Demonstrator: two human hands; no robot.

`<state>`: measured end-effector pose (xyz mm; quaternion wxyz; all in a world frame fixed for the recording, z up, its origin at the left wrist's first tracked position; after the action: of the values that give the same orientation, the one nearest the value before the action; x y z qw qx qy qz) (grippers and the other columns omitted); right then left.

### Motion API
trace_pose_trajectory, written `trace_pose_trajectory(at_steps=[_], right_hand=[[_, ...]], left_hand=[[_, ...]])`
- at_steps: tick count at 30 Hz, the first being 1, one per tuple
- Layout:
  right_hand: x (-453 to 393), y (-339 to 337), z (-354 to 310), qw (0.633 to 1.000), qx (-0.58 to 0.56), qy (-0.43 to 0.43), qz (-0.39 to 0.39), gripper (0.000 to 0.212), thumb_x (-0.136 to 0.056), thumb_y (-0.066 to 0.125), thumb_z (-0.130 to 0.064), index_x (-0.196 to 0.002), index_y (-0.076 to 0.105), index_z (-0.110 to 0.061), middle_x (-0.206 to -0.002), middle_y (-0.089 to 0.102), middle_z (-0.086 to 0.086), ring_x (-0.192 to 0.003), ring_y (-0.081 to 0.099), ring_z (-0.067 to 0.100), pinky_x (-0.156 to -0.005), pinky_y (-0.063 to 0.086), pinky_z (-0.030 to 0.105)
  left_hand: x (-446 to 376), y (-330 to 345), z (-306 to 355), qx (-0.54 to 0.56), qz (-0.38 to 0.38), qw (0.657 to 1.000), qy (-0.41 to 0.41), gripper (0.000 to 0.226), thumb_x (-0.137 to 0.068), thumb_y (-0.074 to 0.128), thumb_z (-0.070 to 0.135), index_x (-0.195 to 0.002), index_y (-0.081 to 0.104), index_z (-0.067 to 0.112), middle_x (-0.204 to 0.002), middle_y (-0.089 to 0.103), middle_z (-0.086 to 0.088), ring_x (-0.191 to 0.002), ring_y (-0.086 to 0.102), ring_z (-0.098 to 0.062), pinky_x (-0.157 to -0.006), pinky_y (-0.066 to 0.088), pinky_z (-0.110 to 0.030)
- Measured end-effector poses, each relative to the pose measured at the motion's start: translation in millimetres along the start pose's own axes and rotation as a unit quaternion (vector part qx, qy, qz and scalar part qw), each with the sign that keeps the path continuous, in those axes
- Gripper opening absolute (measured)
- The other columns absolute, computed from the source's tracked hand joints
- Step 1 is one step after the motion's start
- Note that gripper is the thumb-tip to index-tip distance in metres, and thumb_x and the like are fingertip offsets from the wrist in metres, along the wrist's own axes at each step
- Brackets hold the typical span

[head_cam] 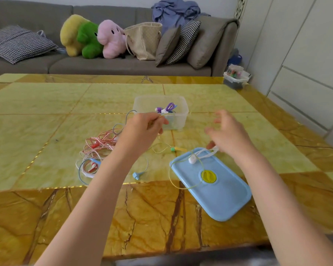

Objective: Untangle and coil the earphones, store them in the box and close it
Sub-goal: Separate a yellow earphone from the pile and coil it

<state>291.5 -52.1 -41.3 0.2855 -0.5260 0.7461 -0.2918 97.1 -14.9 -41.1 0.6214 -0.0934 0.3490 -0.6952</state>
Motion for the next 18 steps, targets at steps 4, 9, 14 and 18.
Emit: trace_pose_trajectory(at_steps=[4, 9, 14, 18], right_hand=[[14, 13, -36, 0.984, -0.111, -0.124, -0.058, 0.049, -0.087, 0.062, -0.012, -0.131, 0.046, -0.024, -0.127, 0.050, -0.011, -0.067, 0.068, 0.024, -0.054, 0.045, 0.019], [15, 16, -44, 0.960, -0.244, -0.124, -0.060, 0.020, -0.084, 0.064, -0.003, -0.081, 0.067, -0.022, -0.073, 0.068, 0.005, -0.053, 0.064, 0.014, -0.046, 0.046, 0.021], [3, -3, -30, 0.957, -0.268, -0.100, 0.043, 0.020, -0.087, 0.060, -0.003, -0.071, 0.064, -0.015, -0.055, 0.059, 0.001, -0.040, 0.055, 0.008, -0.040, 0.040, 0.017], [-2, -16, -12, 0.954, -0.277, -0.059, 0.101, 0.014, -0.090, 0.056, -0.011, -0.081, 0.067, -0.010, -0.054, 0.057, 0.001, -0.039, 0.042, 0.008, -0.042, 0.034, 0.016]], left_hand=[[3, 10, 22, -0.007, -0.034, 0.998, 0.051, 0.023, -0.095, 0.047, 0.017, -0.078, 0.061, 0.021, -0.064, 0.052, -0.010, -0.047, 0.034, -0.010, -0.045, 0.028, -0.017], [6, 17, 36, 0.000, -0.065, 0.993, 0.095, 0.019, -0.095, 0.048, 0.015, -0.084, 0.064, 0.014, -0.062, 0.056, 0.005, -0.051, 0.046, -0.003, -0.053, 0.036, -0.018], [6, 12, 14, 0.207, -0.104, 0.973, -0.010, 0.017, -0.088, 0.056, -0.002, -0.088, 0.064, 0.013, -0.070, 0.060, -0.001, -0.050, 0.053, 0.001, -0.055, 0.047, -0.012], [10, 8, -13, 0.163, -0.102, 0.979, -0.076, 0.021, -0.087, 0.059, -0.001, -0.100, 0.065, 0.014, -0.094, 0.064, -0.003, -0.067, 0.061, -0.002, -0.057, 0.047, -0.009]])
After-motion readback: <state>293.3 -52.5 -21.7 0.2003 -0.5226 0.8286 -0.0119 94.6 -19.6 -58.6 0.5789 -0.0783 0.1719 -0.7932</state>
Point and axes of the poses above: each hand's wrist, its own x-axis away from the middle knuckle, its own y-axis out of the palm, z = x × y, the point moved 7 cm from there along -x, towards the middle knuckle
